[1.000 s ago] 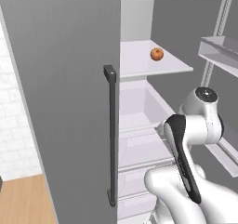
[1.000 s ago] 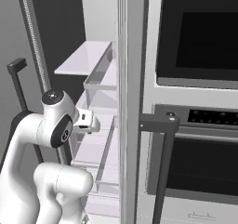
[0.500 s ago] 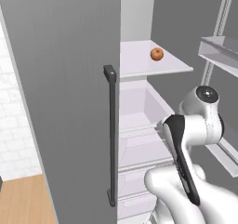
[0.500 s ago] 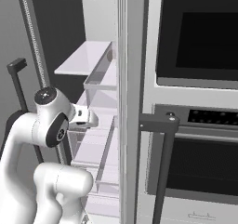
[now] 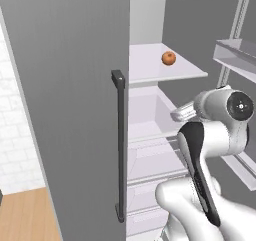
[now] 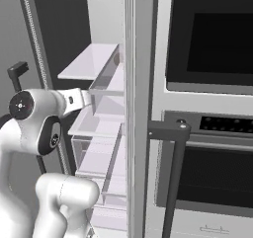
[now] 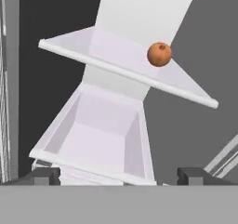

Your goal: Place one onion and one chicken drumstick in each tupperware on the nearby counter, to pack two identical lunches.

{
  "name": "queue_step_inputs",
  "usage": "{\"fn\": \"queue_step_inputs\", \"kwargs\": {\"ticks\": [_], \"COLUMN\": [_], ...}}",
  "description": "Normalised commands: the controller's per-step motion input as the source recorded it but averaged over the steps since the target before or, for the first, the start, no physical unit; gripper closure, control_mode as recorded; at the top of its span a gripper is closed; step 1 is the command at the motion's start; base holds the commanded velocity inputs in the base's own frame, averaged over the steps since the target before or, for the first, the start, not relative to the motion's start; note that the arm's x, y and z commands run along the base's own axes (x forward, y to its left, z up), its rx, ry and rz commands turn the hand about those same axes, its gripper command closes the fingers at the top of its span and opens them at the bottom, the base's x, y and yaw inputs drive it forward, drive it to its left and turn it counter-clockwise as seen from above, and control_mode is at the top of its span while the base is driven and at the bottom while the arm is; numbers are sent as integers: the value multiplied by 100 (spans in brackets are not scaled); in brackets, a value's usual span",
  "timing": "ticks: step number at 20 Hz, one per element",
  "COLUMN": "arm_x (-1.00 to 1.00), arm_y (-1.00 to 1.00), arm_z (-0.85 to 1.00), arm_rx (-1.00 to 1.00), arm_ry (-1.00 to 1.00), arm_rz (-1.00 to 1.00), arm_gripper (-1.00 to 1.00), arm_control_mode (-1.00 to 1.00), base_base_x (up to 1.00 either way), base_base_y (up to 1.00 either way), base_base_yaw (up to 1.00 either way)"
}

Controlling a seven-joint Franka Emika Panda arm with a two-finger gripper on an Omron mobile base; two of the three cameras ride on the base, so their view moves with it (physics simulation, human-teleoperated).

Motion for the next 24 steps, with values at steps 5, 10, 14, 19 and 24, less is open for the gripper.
{"fn": "queue_step_inputs", "kwargs": {"ticks": [5,10,14,19,24], "arm_x": [51,65,49,55,90], "arm_y": [-3,0,-6,-2,-4], "arm_z": [94,96,19,-30,-12], "arm_rx": [11,11,4,0,-16], "arm_ry": [-5,18,32,-6,6], "arm_rz": [1,10,4,0,-3], "arm_gripper": [-100,-100,-100,-100,-100], "arm_control_mode": [-100,-100,-100,-100,-100], "base_base_x": [0,0,0,0,0], "base_base_y": [0,0,0,0,0], "base_base_yaw": [0,0,0,0,0]}}
